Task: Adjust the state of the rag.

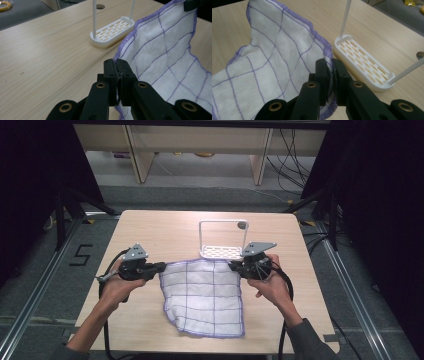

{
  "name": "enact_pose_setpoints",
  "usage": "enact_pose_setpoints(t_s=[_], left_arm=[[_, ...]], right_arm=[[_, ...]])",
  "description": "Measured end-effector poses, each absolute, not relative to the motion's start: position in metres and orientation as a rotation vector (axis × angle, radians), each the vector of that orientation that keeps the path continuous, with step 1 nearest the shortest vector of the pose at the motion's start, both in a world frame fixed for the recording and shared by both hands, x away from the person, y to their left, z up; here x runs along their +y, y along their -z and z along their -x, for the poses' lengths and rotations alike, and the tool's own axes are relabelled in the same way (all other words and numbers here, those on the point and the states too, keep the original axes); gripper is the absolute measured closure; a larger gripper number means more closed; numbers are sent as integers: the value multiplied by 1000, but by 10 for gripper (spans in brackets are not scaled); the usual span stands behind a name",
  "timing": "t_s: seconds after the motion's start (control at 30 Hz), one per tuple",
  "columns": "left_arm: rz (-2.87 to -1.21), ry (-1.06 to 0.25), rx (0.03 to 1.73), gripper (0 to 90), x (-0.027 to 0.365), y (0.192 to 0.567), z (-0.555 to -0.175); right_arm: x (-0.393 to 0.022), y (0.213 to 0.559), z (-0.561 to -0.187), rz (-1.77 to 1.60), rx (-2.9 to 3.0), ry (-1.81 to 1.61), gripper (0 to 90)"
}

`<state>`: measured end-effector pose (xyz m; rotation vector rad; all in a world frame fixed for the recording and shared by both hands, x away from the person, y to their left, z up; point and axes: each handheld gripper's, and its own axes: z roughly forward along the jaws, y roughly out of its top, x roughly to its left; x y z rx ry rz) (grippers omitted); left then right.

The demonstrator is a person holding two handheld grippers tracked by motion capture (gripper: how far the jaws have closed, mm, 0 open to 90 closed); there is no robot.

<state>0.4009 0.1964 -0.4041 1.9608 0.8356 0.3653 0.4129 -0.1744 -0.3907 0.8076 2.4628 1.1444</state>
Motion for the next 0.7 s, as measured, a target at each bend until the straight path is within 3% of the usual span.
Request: enact_pose_setpoints(t_s=[0.7], left_arm=[[-1894,-340,677,865,208,300,-329]], right_arm=[[-190,284,-321,-587,2348,-1296,845]])
